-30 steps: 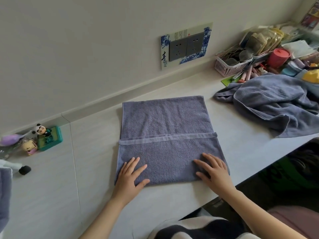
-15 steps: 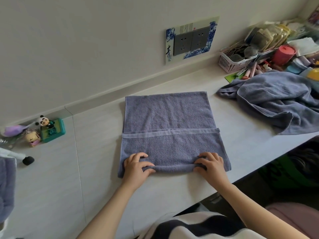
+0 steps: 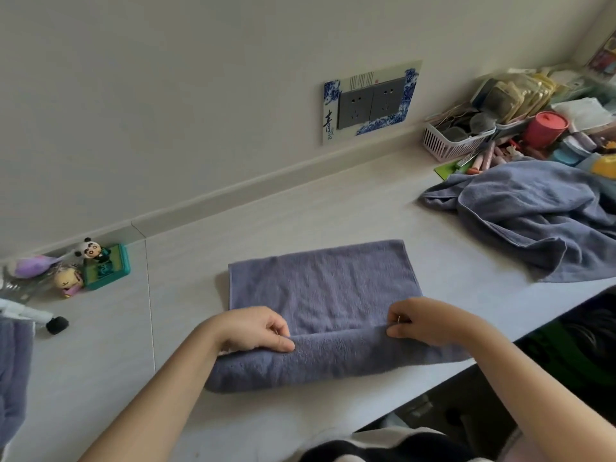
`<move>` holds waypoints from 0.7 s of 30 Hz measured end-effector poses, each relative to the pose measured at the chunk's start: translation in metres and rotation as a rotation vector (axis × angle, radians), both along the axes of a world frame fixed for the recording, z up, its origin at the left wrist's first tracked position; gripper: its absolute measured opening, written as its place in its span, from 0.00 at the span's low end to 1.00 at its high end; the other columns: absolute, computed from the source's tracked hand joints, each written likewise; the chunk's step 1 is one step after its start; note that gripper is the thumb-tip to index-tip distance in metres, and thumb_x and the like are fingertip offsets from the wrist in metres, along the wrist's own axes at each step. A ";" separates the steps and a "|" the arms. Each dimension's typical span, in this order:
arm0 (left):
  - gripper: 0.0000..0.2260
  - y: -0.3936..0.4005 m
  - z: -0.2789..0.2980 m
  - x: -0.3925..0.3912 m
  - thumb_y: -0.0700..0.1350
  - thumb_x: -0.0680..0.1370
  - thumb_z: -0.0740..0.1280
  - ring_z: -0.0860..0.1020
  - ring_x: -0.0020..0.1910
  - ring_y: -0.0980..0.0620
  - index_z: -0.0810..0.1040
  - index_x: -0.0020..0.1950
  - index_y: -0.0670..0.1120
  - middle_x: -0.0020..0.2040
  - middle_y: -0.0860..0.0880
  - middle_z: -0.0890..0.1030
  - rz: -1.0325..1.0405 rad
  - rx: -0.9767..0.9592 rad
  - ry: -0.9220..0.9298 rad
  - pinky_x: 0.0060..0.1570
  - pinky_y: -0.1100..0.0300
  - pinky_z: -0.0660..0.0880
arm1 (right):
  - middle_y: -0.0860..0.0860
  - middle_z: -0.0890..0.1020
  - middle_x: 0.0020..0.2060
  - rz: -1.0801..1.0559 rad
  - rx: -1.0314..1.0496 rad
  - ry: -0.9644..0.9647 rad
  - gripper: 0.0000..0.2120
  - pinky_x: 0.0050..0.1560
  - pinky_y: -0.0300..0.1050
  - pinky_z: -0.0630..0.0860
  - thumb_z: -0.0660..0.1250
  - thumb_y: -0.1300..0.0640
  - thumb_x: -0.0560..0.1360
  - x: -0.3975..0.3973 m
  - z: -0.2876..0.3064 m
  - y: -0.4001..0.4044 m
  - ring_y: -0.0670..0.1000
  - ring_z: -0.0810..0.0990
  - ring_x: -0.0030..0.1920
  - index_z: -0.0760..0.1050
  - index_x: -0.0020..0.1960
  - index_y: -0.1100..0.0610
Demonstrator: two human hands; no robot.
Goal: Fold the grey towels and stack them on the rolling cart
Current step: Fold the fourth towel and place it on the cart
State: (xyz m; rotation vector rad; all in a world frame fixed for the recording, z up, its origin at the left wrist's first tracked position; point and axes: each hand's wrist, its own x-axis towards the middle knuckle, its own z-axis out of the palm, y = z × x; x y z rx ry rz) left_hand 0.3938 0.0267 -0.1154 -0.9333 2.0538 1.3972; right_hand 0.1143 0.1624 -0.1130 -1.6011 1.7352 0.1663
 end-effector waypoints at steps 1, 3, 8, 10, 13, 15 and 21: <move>0.06 -0.007 0.007 -0.002 0.50 0.76 0.69 0.69 0.25 0.66 0.77 0.41 0.51 0.23 0.63 0.73 -0.003 -0.018 -0.002 0.31 0.70 0.64 | 0.41 0.75 0.41 0.004 -0.017 0.010 0.05 0.40 0.37 0.65 0.62 0.47 0.77 -0.002 0.008 -0.011 0.45 0.73 0.42 0.73 0.48 0.48; 0.05 -0.025 0.014 -0.008 0.50 0.76 0.69 0.71 0.27 0.66 0.78 0.41 0.51 0.26 0.62 0.75 0.020 -0.100 -0.009 0.34 0.70 0.65 | 0.44 0.75 0.43 -0.008 -0.063 0.036 0.08 0.43 0.39 0.65 0.63 0.48 0.77 -0.006 0.013 -0.035 0.46 0.73 0.44 0.76 0.51 0.51; 0.08 -0.084 0.010 -0.034 0.54 0.77 0.67 0.77 0.42 0.56 0.79 0.43 0.51 0.39 0.56 0.79 0.140 -0.290 -0.062 0.45 0.61 0.71 | 0.50 0.79 0.53 -0.066 -0.089 0.087 0.12 0.46 0.42 0.68 0.61 0.47 0.78 -0.027 -0.005 -0.115 0.49 0.73 0.47 0.76 0.54 0.53; 0.13 -0.100 -0.003 -0.046 0.57 0.78 0.62 0.76 0.44 0.51 0.76 0.39 0.51 0.39 0.54 0.77 0.174 -0.402 -0.102 0.43 0.59 0.70 | 0.52 0.79 0.55 -0.090 -0.109 0.093 0.16 0.48 0.43 0.68 0.57 0.45 0.79 -0.034 -0.021 -0.140 0.51 0.73 0.48 0.75 0.57 0.55; 0.19 -0.112 -0.036 -0.059 0.63 0.79 0.54 0.75 0.51 0.46 0.72 0.41 0.49 0.44 0.49 0.76 0.175 -0.517 -0.217 0.57 0.52 0.67 | 0.53 0.78 0.57 -0.137 -0.081 0.052 0.21 0.54 0.47 0.69 0.55 0.40 0.79 -0.041 -0.051 -0.161 0.53 0.75 0.53 0.74 0.59 0.55; 0.19 -0.109 -0.058 -0.062 0.63 0.79 0.53 0.73 0.57 0.46 0.70 0.46 0.49 0.52 0.48 0.77 0.134 -0.560 -0.262 0.63 0.49 0.62 | 0.50 0.78 0.57 -0.124 -0.050 0.081 0.23 0.60 0.49 0.66 0.58 0.36 0.76 -0.042 -0.072 -0.163 0.53 0.74 0.57 0.73 0.60 0.52; 0.12 -0.100 -0.090 -0.059 0.51 0.82 0.53 0.70 0.57 0.46 0.69 0.45 0.46 0.53 0.46 0.75 0.136 -0.751 -0.149 0.56 0.54 0.67 | 0.52 0.80 0.52 -0.022 -0.262 0.224 0.14 0.53 0.48 0.64 0.57 0.43 0.79 -0.041 -0.097 -0.159 0.55 0.75 0.54 0.70 0.53 0.53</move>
